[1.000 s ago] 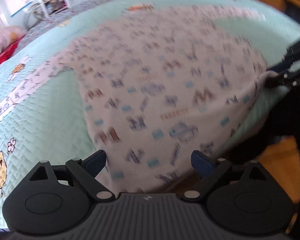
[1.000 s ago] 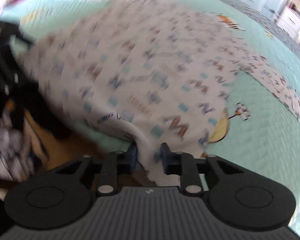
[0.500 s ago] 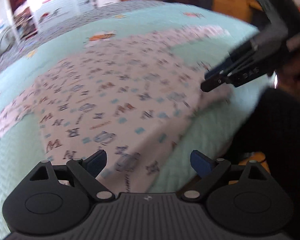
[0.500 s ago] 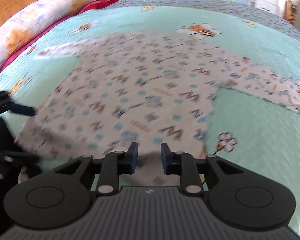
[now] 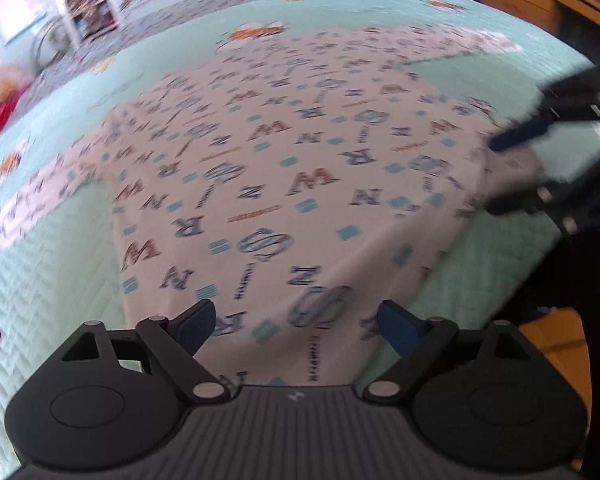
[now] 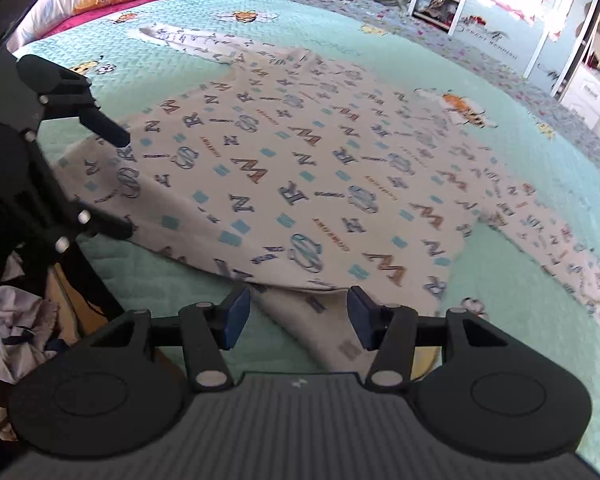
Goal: Fold clothes
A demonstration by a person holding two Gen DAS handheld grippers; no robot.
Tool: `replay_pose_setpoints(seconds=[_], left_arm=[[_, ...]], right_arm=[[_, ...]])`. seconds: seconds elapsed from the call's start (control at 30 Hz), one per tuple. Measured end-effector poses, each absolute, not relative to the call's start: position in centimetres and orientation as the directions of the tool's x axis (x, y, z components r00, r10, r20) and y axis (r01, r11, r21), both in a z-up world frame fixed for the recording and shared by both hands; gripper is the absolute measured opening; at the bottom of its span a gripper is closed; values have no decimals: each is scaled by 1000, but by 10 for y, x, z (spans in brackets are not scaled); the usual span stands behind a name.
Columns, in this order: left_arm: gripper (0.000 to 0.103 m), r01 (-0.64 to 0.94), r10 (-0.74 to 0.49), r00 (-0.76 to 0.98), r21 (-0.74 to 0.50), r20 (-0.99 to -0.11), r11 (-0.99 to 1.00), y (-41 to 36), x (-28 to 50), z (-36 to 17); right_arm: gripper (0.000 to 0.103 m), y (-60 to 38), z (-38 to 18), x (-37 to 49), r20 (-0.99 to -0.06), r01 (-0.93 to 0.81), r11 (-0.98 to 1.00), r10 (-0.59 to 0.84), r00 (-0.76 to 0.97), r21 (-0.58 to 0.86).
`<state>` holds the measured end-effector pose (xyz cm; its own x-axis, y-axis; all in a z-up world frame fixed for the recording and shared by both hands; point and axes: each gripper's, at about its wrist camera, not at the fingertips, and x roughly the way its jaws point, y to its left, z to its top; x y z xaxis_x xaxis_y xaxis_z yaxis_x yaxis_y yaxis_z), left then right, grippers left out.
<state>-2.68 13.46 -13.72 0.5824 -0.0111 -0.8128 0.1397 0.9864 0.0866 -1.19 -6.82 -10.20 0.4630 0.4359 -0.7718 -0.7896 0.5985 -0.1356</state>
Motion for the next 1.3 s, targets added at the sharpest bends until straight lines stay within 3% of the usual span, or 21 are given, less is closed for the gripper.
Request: replay_pose_setpoints(seconds=[0.07,0.17,0.4,0.43,0.47,0.5,0.57,0.73,0.83,1.07,1.3], left_arm=[[74,85,-29,580,26,-814,996,148,-20,-132],[73,63,-79,608,-50,-790,997,160,-19,-119],[74,209,-155,622,-28,-768,978,132,-38,-108],[74,231,-158,620,-13,-769,973,126,-42,-108],[74,250,-157,617,3,-771,968,122,-44,-109],[74,265,-157,614,15,-773,964,117,-45,-110],[74,292,-162,606,29,-779,956,110,-45,-113],[74,314,-153,608,59,-779,948,101,-39,-116],[74,299,-155,615,46,-773,953,101,-31,-117],[74,228,-99,608,54,-788,972,116,-20,-124],[74,139,-44,630,56,-776,989,139,-10,-119]], right_arm=[[55,-65,-104,-13,-773,-783,607,428,468,-138],[55,-62,-104,-14,-767,-783,608,438,468,-131],[54,-43,-109,-22,-758,-826,535,462,461,-176],[46,-40,-109,-21,-758,-833,525,469,452,-172],[24,-37,-109,-18,-759,-837,522,475,445,-164],[17,-35,-109,-14,-760,-834,530,478,441,-151],[10,-32,-106,-3,-754,-822,554,484,444,-128],[4,-34,-98,23,-737,-782,623,517,436,-25],[4,-38,-97,32,-746,-764,644,530,403,45],[8,-41,-103,22,-762,-801,598,505,405,-30],[27,-34,-104,21,-757,-816,576,515,402,-42]])
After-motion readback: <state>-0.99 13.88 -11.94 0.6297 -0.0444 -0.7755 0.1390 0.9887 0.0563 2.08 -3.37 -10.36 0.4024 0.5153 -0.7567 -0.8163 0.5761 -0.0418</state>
